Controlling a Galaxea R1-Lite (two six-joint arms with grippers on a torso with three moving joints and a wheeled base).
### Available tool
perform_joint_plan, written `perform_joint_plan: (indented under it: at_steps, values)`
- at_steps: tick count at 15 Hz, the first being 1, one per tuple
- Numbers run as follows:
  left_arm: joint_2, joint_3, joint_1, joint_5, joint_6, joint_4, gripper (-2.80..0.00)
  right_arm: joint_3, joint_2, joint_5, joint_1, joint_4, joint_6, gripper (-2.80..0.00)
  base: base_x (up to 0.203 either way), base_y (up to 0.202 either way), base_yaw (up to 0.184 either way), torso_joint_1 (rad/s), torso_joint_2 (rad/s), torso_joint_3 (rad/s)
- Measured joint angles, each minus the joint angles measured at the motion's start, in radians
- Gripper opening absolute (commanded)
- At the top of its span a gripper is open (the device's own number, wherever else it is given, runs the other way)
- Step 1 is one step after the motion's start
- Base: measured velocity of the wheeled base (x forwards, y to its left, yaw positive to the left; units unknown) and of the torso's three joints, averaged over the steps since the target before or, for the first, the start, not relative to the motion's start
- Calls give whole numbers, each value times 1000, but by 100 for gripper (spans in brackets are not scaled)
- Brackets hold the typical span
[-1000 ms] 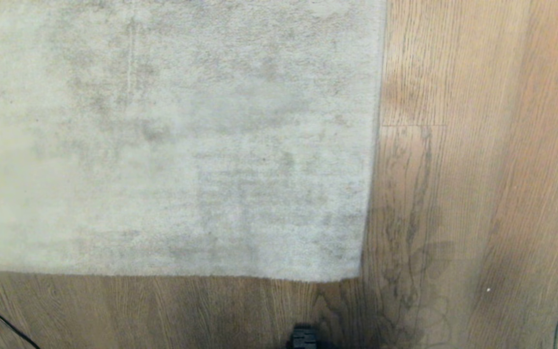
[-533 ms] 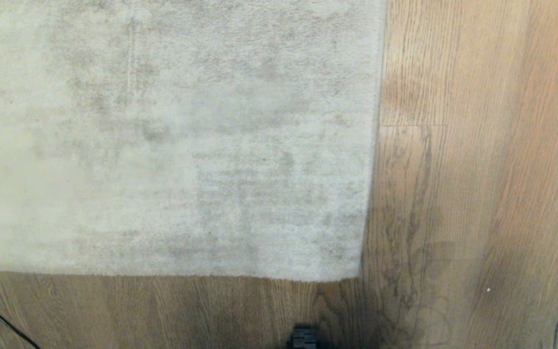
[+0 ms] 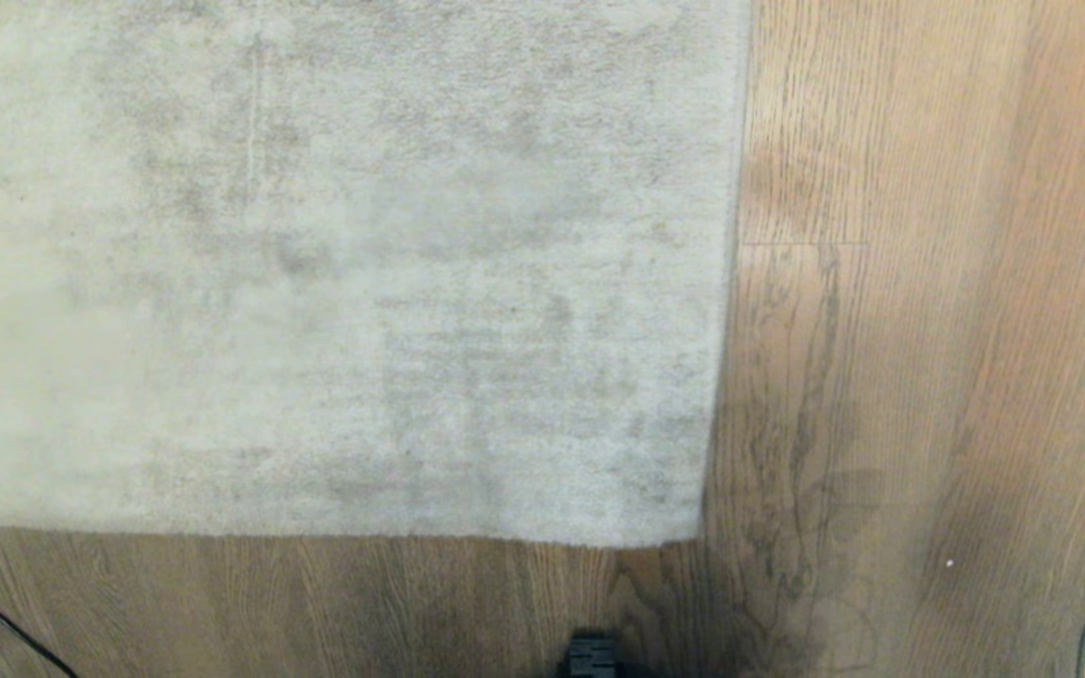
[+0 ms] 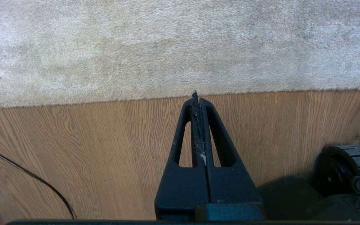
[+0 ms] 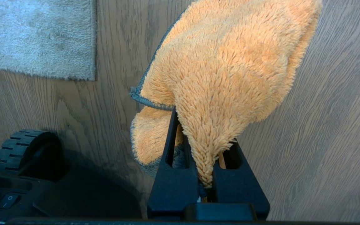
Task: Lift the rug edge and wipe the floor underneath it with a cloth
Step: Put down the rag
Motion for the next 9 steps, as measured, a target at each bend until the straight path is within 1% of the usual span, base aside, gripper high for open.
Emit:
perform_joint_plan:
  at_steps: [9]
  values:
    - [0,0,0,0,-5,0,-280,0,0,0,0,0,0,-280,0,0,0,0,0,0]
